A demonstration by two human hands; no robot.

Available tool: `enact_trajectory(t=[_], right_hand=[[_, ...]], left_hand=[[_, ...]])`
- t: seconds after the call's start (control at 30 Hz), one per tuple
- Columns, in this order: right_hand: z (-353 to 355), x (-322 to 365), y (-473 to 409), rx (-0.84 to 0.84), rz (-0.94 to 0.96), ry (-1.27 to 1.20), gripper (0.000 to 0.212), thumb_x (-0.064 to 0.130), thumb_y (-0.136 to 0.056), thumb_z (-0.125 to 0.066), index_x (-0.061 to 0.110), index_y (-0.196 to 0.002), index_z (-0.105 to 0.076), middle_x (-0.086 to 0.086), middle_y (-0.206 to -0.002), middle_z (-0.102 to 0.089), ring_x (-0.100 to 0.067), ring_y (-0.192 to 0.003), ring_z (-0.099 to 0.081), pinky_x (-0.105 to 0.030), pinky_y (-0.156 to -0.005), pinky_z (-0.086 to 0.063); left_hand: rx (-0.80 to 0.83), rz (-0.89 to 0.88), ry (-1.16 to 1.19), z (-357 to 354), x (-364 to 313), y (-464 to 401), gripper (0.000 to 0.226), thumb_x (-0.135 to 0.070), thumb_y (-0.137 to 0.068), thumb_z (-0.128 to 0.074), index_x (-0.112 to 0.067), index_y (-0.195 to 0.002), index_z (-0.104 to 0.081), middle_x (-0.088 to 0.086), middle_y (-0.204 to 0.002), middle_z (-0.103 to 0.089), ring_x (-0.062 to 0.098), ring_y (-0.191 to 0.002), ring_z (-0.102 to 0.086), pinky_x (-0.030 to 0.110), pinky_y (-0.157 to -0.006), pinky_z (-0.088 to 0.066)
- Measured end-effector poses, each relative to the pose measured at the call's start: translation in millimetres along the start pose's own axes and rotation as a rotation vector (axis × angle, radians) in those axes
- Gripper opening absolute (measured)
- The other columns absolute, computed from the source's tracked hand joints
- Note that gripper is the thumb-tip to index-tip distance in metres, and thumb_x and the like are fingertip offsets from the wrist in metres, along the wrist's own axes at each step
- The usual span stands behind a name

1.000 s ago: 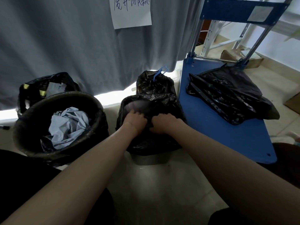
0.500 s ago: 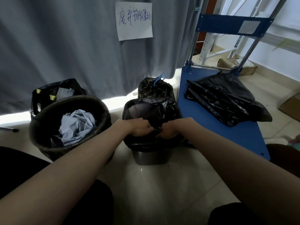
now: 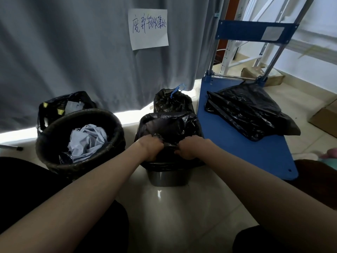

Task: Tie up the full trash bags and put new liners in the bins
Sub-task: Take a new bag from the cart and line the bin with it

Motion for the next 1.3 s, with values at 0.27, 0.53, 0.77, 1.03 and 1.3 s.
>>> enact_trajectory(t=[0.27, 0.53, 0.77, 1.03, 1.3], right_hand=[[-18, -11, -15, 0.226, -0.079, 0.187, 0.058, 0.028, -0.099, -0.039, 0.018, -0.154, -0.021, -0.009, -0.159, -0.024, -0.031, -0.148, -0.015, -0.052, -0.12, 0.002], [18, 4, -27, -0.259, 0.006, 0.035, 0.03, 0.024, -0.096, -0.046, 0.013, -0.121, -0.057, -0.011, -0.126, -0.059, -0.03, -0.118, -0.054, -0.041, -0.102, -0.034], [23, -20, -23, -0.507, -0.116, 0.137, 0.018, 0.019, -0.091, -0.052, 0.016, -0.103, -0.064, -0.006, -0.108, -0.065, -0.029, -0.114, -0.047, -0.042, -0.106, -0.028], [4, -42, -19, -0.379, -0.053, 0.153, 0.028, 0.023, -0.093, -0.048, 0.017, -0.114, -0.066, -0.003, -0.121, -0.063, -0.026, -0.135, -0.035, -0.05, -0.12, -0.007], [15, -16, 0, -0.235, 0.169, -0.21, 0.027, 0.039, -0.093, -0.054, 0.018, -0.079, -0.063, -0.002, -0.077, -0.06, -0.02, -0.073, -0.056, -0.031, -0.07, -0.044]], left_hand=[[0.247, 0.02, -0.188, -24, 0, -16, 0.045, -0.028, -0.101, -0.04, -0.021, -0.146, -0.039, 0.001, -0.154, -0.034, 0.022, -0.142, -0.031, 0.026, -0.114, -0.025], [-0.011, 0.082, 0.164, 3, 5, -39, 0.034, -0.031, -0.097, -0.049, -0.016, -0.127, -0.057, 0.006, -0.132, -0.057, 0.024, -0.119, -0.056, 0.037, -0.093, -0.046], [0.261, -0.001, 0.157, -21, -28, -65, 0.068, -0.054, -0.1, -0.034, -0.025, -0.156, -0.008, 0.0, -0.163, -0.004, 0.028, -0.149, -0.012, 0.045, -0.119, -0.015], [0.3, 0.055, 0.33, 7, -31, -74, 0.044, -0.03, -0.098, -0.051, -0.01, -0.137, -0.05, 0.013, -0.146, -0.046, 0.025, -0.133, -0.042, 0.033, -0.11, -0.028], [0.194, 0.143, 0.252, 16, 12, -31, 0.062, -0.062, -0.087, -0.055, -0.018, -0.131, -0.057, 0.006, -0.135, -0.057, 0.024, -0.123, -0.054, 0.034, -0.098, -0.041]])
Point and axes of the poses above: each hand's wrist, its own y-axis away from the middle knuckle, its own z-axis out of the back of the hand, x = y × z, the point moved 3 cm from there along -y, towards the middle knuckle
